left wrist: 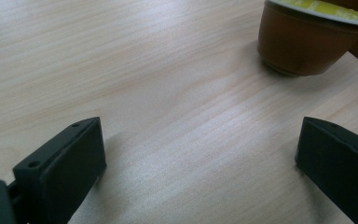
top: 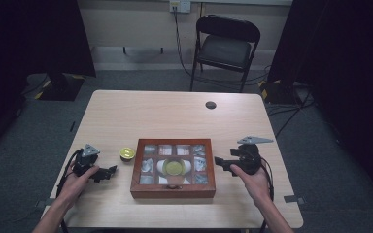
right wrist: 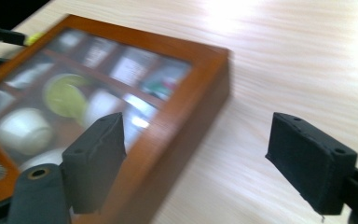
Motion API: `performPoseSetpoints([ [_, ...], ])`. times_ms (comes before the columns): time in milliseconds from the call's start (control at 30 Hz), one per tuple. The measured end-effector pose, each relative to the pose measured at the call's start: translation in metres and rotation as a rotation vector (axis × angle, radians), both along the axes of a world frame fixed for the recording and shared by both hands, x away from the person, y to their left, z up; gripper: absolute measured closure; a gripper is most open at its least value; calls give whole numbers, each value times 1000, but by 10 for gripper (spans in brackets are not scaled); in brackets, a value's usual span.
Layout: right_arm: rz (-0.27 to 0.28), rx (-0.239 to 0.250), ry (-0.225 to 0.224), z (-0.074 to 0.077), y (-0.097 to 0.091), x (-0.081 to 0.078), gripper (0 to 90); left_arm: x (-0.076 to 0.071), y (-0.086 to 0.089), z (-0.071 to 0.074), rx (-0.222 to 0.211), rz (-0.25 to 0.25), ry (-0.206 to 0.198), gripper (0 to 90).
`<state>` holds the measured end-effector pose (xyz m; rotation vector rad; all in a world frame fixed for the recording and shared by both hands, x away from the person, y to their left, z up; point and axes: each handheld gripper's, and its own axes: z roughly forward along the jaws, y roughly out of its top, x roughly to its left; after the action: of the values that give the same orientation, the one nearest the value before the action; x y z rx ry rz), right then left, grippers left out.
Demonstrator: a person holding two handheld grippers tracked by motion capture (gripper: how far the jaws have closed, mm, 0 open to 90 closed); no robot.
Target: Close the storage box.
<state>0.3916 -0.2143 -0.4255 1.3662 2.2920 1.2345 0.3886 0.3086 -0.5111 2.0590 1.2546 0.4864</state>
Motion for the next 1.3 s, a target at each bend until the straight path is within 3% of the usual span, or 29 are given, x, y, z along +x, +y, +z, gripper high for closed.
performPoseSetpoints([
  [433,-145,-45,42,-26,-52,1,167,0,0,0,-3,3,-1,9],
  [667,-191,-95,102,-46,-62,8,167,0,0,0,-4,4,-1,9],
  [833,-213,-164,127,-58,-62,11,181,0,0,0,-4,3,-1,9],
  [900,-225,-233,93,-62,-61,10,184,0,0,0,-3,3,-1,9],
  [1033,-259,-283,26,-68,-60,8,167,0,0,0,-4,7,-2,9],
  [1200,-286,-253,-48,-76,-60,1,134,0,-1,0,-2,13,0,1],
  [1300,-294,-250,-52,-77,-60,0,134,-1,-2,0,-1,23,2,1],
])
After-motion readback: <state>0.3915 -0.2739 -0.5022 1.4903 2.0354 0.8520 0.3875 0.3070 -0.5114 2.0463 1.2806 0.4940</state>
